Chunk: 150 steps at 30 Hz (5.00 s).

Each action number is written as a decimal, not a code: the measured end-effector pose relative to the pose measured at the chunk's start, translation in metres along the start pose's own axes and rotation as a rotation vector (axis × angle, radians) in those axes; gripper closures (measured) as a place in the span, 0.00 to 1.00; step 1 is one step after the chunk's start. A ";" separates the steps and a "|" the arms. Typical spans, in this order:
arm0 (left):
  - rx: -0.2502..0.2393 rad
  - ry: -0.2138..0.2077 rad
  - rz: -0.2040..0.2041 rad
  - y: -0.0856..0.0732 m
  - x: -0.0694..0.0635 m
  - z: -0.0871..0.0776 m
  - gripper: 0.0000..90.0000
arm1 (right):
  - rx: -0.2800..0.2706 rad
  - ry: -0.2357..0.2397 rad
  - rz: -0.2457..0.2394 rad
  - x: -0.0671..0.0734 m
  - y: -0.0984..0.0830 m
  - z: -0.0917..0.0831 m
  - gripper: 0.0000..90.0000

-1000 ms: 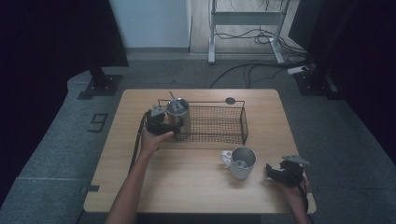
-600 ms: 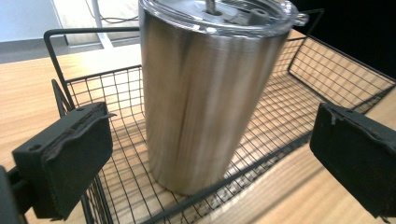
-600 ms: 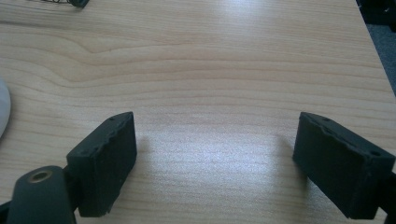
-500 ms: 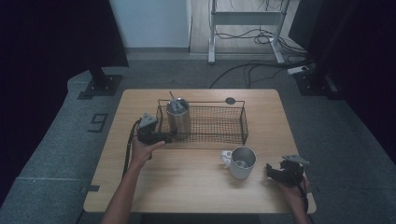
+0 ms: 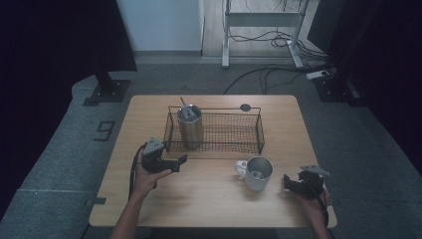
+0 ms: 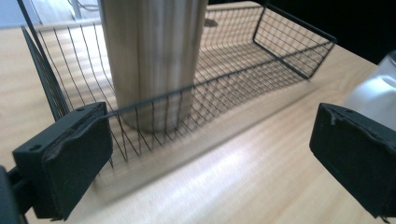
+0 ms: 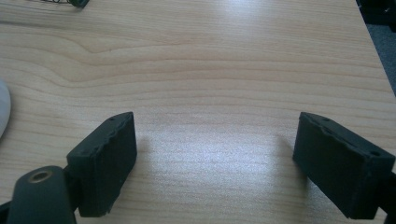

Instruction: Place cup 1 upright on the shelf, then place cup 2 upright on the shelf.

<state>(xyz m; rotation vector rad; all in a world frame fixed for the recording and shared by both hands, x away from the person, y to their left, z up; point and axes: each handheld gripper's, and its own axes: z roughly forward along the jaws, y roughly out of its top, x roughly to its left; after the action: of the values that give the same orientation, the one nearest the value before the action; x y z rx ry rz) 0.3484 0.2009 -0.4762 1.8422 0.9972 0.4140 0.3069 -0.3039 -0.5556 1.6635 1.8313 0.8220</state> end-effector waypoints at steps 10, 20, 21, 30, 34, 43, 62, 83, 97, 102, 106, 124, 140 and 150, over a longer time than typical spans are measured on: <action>0.049 -0.017 -0.021 -0.034 -0.006 -0.010 0.01 | 0.000 0.000 0.000 0.000 0.000 0.000 0.15; 0.106 -0.014 -0.006 -0.046 -0.010 -0.002 0.04 | 0.000 0.000 0.000 0.000 0.000 0.000 0.15; 0.107 -0.015 -0.006 -0.047 -0.010 -0.002 0.04 | 0.000 -0.001 0.000 0.000 0.000 0.000 0.15; 0.094 -0.014 -0.019 -0.050 -0.010 -0.006 0.04 | -0.009 -0.008 0.016 -0.001 -0.001 -0.002 0.15; 0.085 -0.014 -0.031 -0.051 -0.009 -0.008 0.06 | -0.040 -0.013 0.016 -0.003 -0.003 -0.007 0.15; 0.083 0.021 -0.035 -0.053 -0.012 -0.008 0.10 | -0.157 0.094 0.022 -0.001 0.001 -0.030 0.16; 0.105 0.002 -0.038 -0.059 -0.016 0.000 0.10 | -0.266 0.318 -0.001 0.022 0.010 -0.061 0.15; 0.134 -0.007 -0.020 -0.063 -0.021 0.006 0.10 | -0.270 0.430 -0.029 0.053 0.020 -0.072 0.14; 0.144 -0.010 -0.020 -0.065 -0.021 0.008 0.12 | -0.247 0.421 -0.074 0.070 0.022 -0.067 0.09; 0.152 -0.015 -0.018 -0.066 -0.022 0.010 0.12 | -0.236 0.412 -0.088 0.076 0.024 -0.062 0.05; 0.151 -0.019 -0.018 -0.066 -0.023 0.009 0.12 | -0.229 0.406 -0.099 0.080 0.024 -0.059 0.03; 0.164 -0.030 -0.022 -0.067 -0.024 0.012 0.14 | -0.217 0.394 -0.162 0.100 0.030 -0.037 0.00; 0.168 -0.016 -0.028 -0.068 -0.024 0.012 0.15 | -0.205 0.382 -0.173 0.106 0.034 -0.020 0.00; 0.175 -0.003 -0.038 -0.068 -0.023 0.013 0.15 | -0.222 0.362 -0.186 0.107 0.034 -0.019 0.05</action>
<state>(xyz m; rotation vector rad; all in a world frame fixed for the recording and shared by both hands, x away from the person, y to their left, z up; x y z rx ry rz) 0.3118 0.1892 -0.5380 1.9755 1.0931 0.3092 0.3048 -0.1973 -0.5165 1.2447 2.0071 1.2560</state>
